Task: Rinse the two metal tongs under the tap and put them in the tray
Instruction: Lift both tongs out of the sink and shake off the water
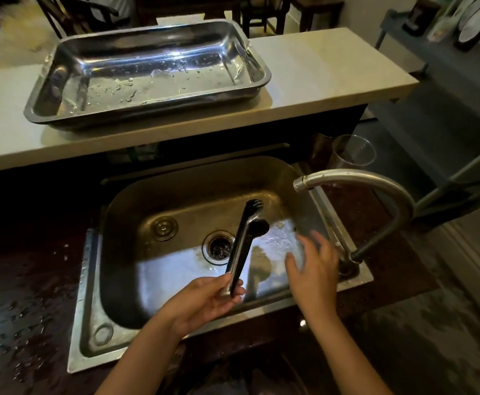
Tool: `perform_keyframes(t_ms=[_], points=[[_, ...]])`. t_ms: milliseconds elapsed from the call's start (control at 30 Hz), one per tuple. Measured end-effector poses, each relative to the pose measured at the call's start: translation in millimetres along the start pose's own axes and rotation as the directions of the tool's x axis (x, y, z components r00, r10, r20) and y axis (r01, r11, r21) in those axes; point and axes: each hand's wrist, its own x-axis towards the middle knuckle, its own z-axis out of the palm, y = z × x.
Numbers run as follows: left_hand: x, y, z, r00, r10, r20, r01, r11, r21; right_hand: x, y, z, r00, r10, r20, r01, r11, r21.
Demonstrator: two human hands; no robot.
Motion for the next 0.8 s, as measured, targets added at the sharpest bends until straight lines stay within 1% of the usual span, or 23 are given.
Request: perform_keyframes(t_ms=[33,67,100,133,167,200,233,267,333,433,467,533,600,667,700,733,800], points=[[-1.9,0.6,2.0,1.0,0.012,0.026,-0.01,0.998,-0.067,1.4,-8.5,7.3,0.978,0.119,0.174,-0.152,0.97,0.19],[-4.1,0.6,4.3,0.999,0.026,0.046,-0.019,0.991,-0.136,3.8,-18.2,14.3,0.893,0.205,0.4,-0.355,0.867,0.349],[-5.7,0.3,6.0,0.998,0.038,0.057,-0.026,0.979,-0.203,6.5,-27.6,20.1,0.768,0.225,0.6,-0.554,0.703,0.446],[-7.5,0.0,7.4,0.997,0.047,0.063,-0.029,0.965,-0.261,8.8,-34.6,25.3,0.65,0.194,0.735,-0.702,0.526,0.481],[-8.7,-0.4,8.1,0.996,0.052,0.07,-0.029,0.954,-0.299,10.9,-39.9,29.7,0.578,0.139,0.804,-0.782,0.378,0.496],[-10.3,-0.5,7.8,0.995,0.056,0.081,-0.027,0.947,-0.321,13.6,-43.5,33.6,0.556,0.082,0.827,-0.806,0.297,0.513],[-11.9,-0.6,6.1,0.994,0.06,0.092,-0.026,0.945,-0.327,16.9,-46.0,37.1,0.567,0.04,0.823,-0.797,0.279,0.535],[-14.4,-0.3,4.1,0.993,0.064,0.102,-0.028,0.947,-0.319,19.6,-48.6,39.2,0.586,0.016,0.81,-0.778,0.29,0.558],[-19.9,0.7,-2.9,0.989,0.071,0.127,-0.038,0.97,-0.241,23.4,-51.4,41.8,0.613,-0.013,0.79,-0.736,0.353,0.577],[-27.9,9.6,-14.6,0.987,0.069,0.143,-0.069,0.998,0.002,26.3,-54.8,43.4,0.616,-0.053,0.786,-0.679,0.471,0.563],[-28.8,15.5,-16.8,0.99,0.087,0.113,-0.095,0.993,0.064,26.8,-56.3,43.6,0.622,-0.048,0.781,-0.659,0.507,0.556],[-25.7,29.8,-19.3,0.988,0.153,-0.024,-0.15,0.984,0.1,28.5,-59.7,43.3,0.641,-0.037,0.767,-0.619,0.565,0.545],[-18.1,42.9,-19.6,0.969,0.202,-0.146,-0.179,0.972,0.153,30.1,-63.9,43.3,0.642,-0.037,0.766,-0.584,0.624,0.519],[-8.5,50.2,-19.6,0.955,0.198,-0.22,-0.148,0.964,0.223,30.4,-68.0,45.4,0.619,-0.013,0.785,-0.583,0.663,0.47],[-2.0,51.0,-22.2,0.949,0.18,-0.259,-0.12,0.966,0.23,30.7,-69.3,47.1,0.6,0.01,0.8,-0.601,0.666,0.443],[4.1,50.8,-25.9,0.946,0.146,-0.288,-0.085,0.973,0.213,30.8,-70.1,49.3,0.575,0.038,0.817,-0.633,0.653,0.415],[13.0,45.6,-33.6,0.948,0.04,-0.315,0.007,0.989,0.147,28.1,-68.7,57.1,0.496,0.111,0.861,-0.735,0.581,0.349]])
